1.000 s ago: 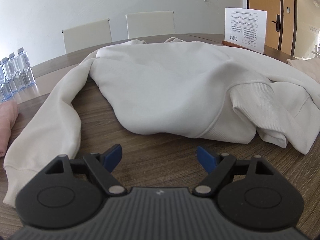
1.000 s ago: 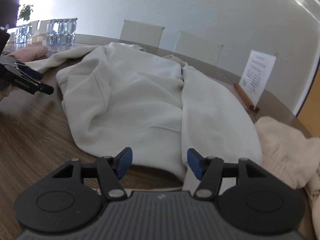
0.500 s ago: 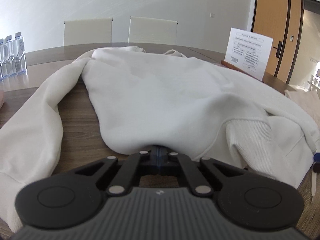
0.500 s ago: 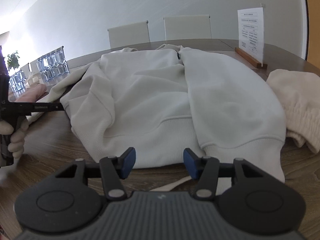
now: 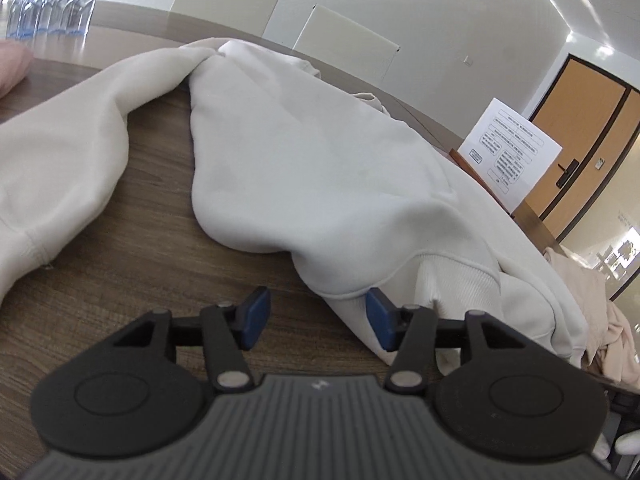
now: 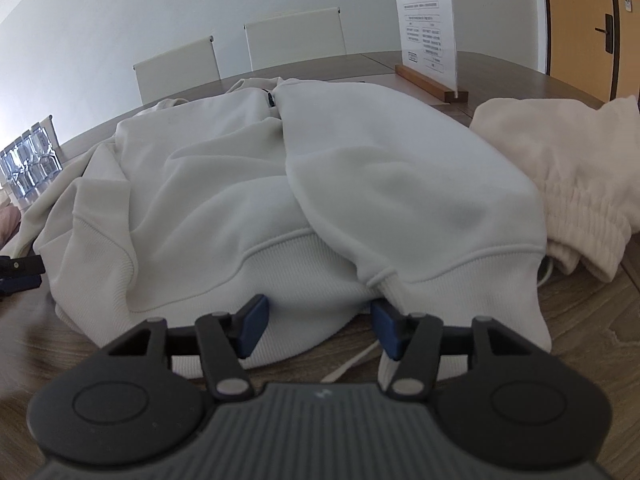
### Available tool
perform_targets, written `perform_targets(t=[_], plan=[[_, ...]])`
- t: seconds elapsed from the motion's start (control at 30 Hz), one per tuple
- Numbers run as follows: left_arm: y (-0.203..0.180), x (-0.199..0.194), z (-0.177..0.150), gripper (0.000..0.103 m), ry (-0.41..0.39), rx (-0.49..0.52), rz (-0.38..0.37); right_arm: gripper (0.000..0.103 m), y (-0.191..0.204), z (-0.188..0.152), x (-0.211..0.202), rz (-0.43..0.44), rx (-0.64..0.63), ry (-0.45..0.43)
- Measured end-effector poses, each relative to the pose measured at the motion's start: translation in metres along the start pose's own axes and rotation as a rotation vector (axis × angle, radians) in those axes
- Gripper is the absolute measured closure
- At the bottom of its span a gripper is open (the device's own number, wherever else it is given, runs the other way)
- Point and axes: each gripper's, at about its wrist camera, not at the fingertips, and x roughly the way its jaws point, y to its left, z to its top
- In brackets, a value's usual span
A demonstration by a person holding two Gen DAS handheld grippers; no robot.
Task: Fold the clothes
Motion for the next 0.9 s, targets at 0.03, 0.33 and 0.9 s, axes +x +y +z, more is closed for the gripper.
perform_targets(t=[0.03, 0.33, 0.9], plan=[[0.002, 0.003, 0.001, 0.050, 0.005, -0.028, -0.008, 0.037, -0.001, -0.001, -0.001, 0.010, 0.020, -0.009], [0.003, -0.010, 0.017, 0.094, -0.067, -0.057, -0.015, 0.040, -0.019, -0.001, -0.012, 0.023, 0.084, -0.074], [0.022, -0.065, 0.039, 0.087, -0.102, 0.134, 0.135, 0.038, -0.034, 0.013, -0.032, -0.087, -0.193, -0.209]])
